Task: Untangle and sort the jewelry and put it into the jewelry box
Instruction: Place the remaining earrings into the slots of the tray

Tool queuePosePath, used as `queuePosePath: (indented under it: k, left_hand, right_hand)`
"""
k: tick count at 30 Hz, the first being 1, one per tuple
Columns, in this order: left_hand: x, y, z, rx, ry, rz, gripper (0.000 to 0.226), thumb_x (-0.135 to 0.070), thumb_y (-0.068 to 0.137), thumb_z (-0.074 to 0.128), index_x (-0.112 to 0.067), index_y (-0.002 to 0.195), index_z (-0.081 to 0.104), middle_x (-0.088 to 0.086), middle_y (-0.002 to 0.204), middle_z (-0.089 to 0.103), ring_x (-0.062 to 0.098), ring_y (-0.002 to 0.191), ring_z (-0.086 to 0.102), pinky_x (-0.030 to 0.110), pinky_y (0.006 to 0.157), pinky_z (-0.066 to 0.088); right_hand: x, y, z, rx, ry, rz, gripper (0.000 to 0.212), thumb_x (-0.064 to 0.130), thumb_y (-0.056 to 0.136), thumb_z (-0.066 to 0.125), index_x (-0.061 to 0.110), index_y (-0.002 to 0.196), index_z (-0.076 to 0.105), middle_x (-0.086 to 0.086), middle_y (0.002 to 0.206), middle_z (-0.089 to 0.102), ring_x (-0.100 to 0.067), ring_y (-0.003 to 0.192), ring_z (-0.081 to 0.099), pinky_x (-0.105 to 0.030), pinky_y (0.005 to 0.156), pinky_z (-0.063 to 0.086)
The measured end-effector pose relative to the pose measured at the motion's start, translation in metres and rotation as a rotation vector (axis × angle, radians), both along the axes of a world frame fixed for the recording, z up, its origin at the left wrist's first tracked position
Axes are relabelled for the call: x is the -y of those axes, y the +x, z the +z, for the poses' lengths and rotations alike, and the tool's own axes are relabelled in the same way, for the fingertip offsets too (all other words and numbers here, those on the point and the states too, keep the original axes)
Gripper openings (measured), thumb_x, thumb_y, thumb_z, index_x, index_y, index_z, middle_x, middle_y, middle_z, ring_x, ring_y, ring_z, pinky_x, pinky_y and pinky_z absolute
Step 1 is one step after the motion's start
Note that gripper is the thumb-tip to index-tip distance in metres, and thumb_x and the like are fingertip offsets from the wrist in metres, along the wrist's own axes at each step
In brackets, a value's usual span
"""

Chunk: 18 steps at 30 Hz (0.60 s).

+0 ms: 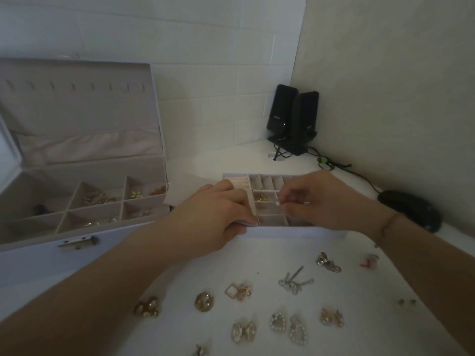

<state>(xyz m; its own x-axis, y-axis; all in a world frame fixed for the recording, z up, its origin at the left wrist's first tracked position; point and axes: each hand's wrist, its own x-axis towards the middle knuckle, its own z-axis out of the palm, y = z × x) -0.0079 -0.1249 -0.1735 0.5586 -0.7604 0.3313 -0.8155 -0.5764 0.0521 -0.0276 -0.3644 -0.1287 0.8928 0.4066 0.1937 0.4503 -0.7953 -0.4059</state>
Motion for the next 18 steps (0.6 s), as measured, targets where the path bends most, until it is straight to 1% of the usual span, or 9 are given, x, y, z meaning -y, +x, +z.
queuePosePath:
  k: [4,9,10,12,14,15,16,17,18]
  left_hand:
    - [0.0,-0.002,0.002,-0.003,0.006,0.008,0.028,-0.038,0.087,0.052,-0.035,0.107,0.07,-0.013,0.102,0.062,0.017,0.095,0.051,0.044,0.077,0.049]
    - [0.001,-0.004,0.004,0.012,0.027,0.017,0.026,-0.033,0.085,0.057,-0.034,0.108,0.07,-0.011,0.104,0.062,0.019,0.096,0.052,0.044,0.077,0.049]
    - [0.001,-0.005,0.006,0.017,0.041,0.013,0.026,-0.031,0.086,0.058,-0.033,0.11,0.07,-0.011,0.107,0.062,0.02,0.097,0.052,0.044,0.078,0.049]
    - [0.001,-0.009,0.012,0.016,0.122,0.023,0.029,-0.03,0.089,0.059,-0.035,0.118,0.065,-0.011,0.115,0.06,0.019,0.105,0.051,0.042,0.085,0.046]
    - [-0.002,-0.011,0.021,0.025,0.208,0.042,0.031,-0.038,0.092,0.053,-0.038,0.122,0.06,-0.013,0.122,0.057,0.016,0.113,0.048,0.039,0.09,0.042]
    - [-0.005,-0.012,0.026,0.04,0.231,0.045,0.032,-0.043,0.092,0.045,-0.038,0.12,0.06,-0.014,0.122,0.057,0.015,0.114,0.049,0.039,0.09,0.043]
    - [-0.008,-0.013,0.03,0.067,0.251,0.053,0.039,-0.048,0.09,0.035,-0.038,0.118,0.06,-0.014,0.122,0.057,0.015,0.113,0.05,0.039,0.089,0.044]
    - [-0.011,-0.013,0.033,0.102,0.266,0.064,0.047,-0.052,0.089,0.028,-0.037,0.12,0.06,-0.014,0.123,0.057,0.015,0.112,0.051,0.039,0.088,0.044]
    - [-0.015,-0.01,0.034,0.121,0.276,0.087,0.05,-0.056,0.09,0.027,-0.037,0.125,0.057,-0.013,0.125,0.056,0.016,0.113,0.051,0.038,0.088,0.043]
  right_hand:
    - [-0.014,0.021,-0.012,0.007,0.008,-0.019,0.003,0.024,0.078,0.074,0.025,0.079,0.071,0.007,0.072,0.071,-0.006,0.068,0.065,-0.028,0.07,0.055]
    - [-0.012,0.014,-0.012,0.044,-0.008,-0.073,0.011,0.021,0.078,0.072,0.03,0.083,0.071,0.009,0.072,0.069,-0.012,0.065,0.066,-0.036,0.066,0.055]
    - [-0.014,0.009,-0.009,0.076,-0.009,-0.085,0.011,0.022,0.079,0.071,0.032,0.083,0.07,0.012,0.071,0.067,-0.012,0.064,0.065,-0.035,0.065,0.055]
    - [-0.023,-0.009,-0.002,0.143,-0.037,-0.064,0.009,0.03,0.081,0.069,0.038,0.082,0.067,0.019,0.067,0.062,-0.005,0.06,0.06,-0.024,0.061,0.048]
    - [-0.041,-0.035,0.006,0.12,-0.12,0.062,0.006,0.04,0.083,0.063,0.042,0.088,0.065,0.024,0.068,0.06,0.001,0.061,0.057,-0.013,0.061,0.039]
    - [-0.052,-0.049,0.009,0.089,-0.193,0.143,0.011,0.045,0.085,0.058,0.043,0.095,0.064,0.027,0.074,0.06,0.006,0.065,0.055,-0.009,0.063,0.035]
    - [-0.062,-0.06,0.008,0.066,-0.255,0.22,0.018,0.05,0.086,0.053,0.044,0.102,0.061,0.028,0.082,0.06,0.011,0.07,0.052,-0.007,0.065,0.034]
    - [-0.07,-0.07,0.006,0.059,-0.291,0.294,0.024,0.053,0.086,0.05,0.044,0.107,0.058,0.027,0.092,0.06,0.012,0.077,0.052,-0.009,0.069,0.038]
    - [-0.078,-0.077,0.002,0.072,-0.306,0.363,0.028,0.054,0.086,0.047,0.043,0.111,0.056,0.024,0.101,0.061,0.009,0.086,0.053,-0.015,0.072,0.043]
